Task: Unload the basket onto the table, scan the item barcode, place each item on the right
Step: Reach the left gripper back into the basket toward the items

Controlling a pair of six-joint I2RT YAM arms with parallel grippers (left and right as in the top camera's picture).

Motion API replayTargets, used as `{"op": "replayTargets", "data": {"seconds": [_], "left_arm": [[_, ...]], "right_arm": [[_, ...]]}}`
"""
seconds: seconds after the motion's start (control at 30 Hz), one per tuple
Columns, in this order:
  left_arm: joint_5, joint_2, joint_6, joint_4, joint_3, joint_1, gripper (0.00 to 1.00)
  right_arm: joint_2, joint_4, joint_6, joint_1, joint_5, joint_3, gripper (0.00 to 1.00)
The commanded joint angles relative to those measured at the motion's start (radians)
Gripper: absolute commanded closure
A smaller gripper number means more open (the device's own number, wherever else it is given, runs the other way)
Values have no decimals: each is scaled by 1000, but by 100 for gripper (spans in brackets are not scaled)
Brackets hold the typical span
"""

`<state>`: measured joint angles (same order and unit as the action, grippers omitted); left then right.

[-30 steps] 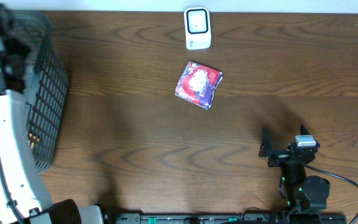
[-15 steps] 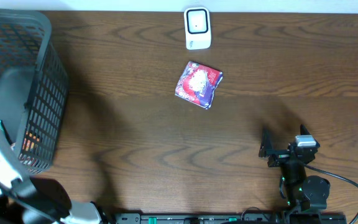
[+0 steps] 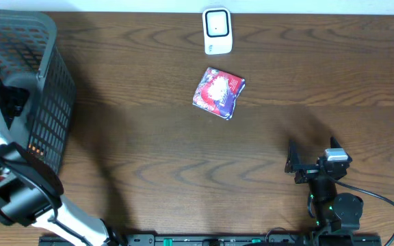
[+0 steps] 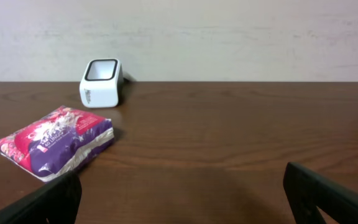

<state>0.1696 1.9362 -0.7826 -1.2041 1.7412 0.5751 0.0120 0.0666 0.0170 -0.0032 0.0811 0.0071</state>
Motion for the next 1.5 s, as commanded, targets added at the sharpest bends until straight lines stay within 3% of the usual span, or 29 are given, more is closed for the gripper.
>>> {"op": "replayTargets", "data": {"seconds": [0.0,0.1,0.4,0.8,1.23,1.47], "left_arm": [[-65,56,-35,-3,-24,2,2],[-59,95,-55,-3,-24,3,2],[109,128,-344,-3,-25,3,2],[147,130,-565,40,-91,10,2],[164,132,-527,103,-121,94,2],[84,135,-527,145,-175,80,2]], "right_arm": [[-6,4,-3,5,-4,-2,1],[-6,4,-3,5,-4,-2,1],[-6,4,-3,5,-4,-2,1],[-6,4,-3,5,-4,-2,1],[-6,4,-3,5,-4,-2,1],[-6,4,-3,5,-4,-2,1]]}}
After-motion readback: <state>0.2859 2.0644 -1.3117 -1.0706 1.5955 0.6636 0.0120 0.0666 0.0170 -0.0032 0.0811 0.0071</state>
